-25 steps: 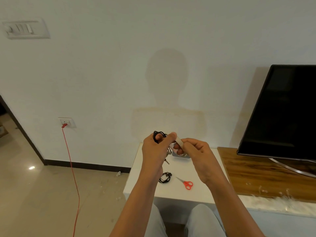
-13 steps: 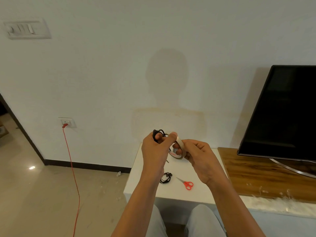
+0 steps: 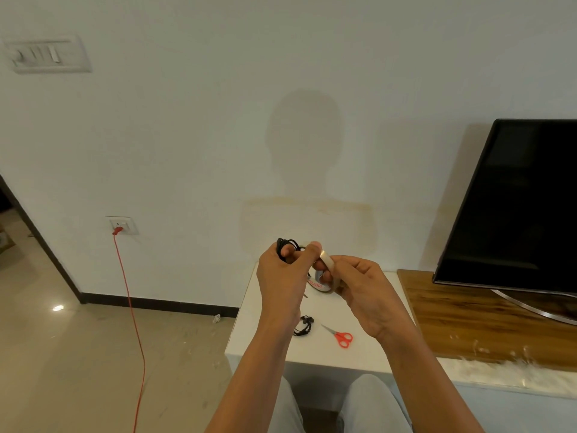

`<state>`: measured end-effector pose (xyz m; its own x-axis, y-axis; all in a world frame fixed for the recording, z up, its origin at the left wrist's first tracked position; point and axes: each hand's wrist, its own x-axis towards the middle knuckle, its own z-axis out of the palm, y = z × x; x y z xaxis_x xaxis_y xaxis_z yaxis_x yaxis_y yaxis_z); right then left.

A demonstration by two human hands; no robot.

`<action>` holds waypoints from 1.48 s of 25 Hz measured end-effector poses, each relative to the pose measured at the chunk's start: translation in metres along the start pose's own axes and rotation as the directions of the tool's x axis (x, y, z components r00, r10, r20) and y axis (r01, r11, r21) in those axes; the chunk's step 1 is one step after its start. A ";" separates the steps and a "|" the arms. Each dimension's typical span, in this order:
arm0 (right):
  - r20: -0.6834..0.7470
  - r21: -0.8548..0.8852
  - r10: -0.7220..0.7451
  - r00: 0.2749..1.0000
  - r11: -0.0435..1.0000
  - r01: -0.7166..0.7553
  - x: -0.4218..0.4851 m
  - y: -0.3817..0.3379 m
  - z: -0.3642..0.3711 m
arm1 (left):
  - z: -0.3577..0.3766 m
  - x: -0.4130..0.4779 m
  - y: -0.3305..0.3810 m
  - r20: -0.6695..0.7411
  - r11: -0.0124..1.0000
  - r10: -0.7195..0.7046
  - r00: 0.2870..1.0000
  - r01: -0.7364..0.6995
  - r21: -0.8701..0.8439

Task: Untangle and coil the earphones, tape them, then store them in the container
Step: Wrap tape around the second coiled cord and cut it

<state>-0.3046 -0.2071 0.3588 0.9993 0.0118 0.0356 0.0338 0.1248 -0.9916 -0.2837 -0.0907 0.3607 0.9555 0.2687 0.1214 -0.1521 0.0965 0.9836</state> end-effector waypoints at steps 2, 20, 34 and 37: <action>0.006 -0.004 -0.002 1.000 1.000 0.002 0.000 0.000 0.000 | 0.000 0.000 -0.001 -0.003 1.000 0.000 1.000 0.000 0.009; -0.012 -0.040 0.005 1.000 0.999 -0.006 0.001 0.002 0.000 | 0.000 0.000 -0.003 -0.019 1.000 -0.022 1.000 0.022 -0.008; 0.000 -0.024 0.005 1.000 1.000 -0.005 0.003 0.002 -0.001 | 0.000 0.001 -0.003 -0.020 1.000 -0.016 1.000 0.016 0.012; -0.020 -0.039 0.001 1.000 0.999 -0.001 0.003 0.005 0.000 | 0.000 -0.001 -0.002 -0.026 1.000 -0.015 1.000 0.015 0.002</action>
<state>-0.3010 -0.2063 0.3540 0.9994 -0.0080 0.0325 0.0331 0.0863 -0.9957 -0.2842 -0.0914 0.3585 0.9509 0.2918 0.1033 -0.1374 0.0987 0.9856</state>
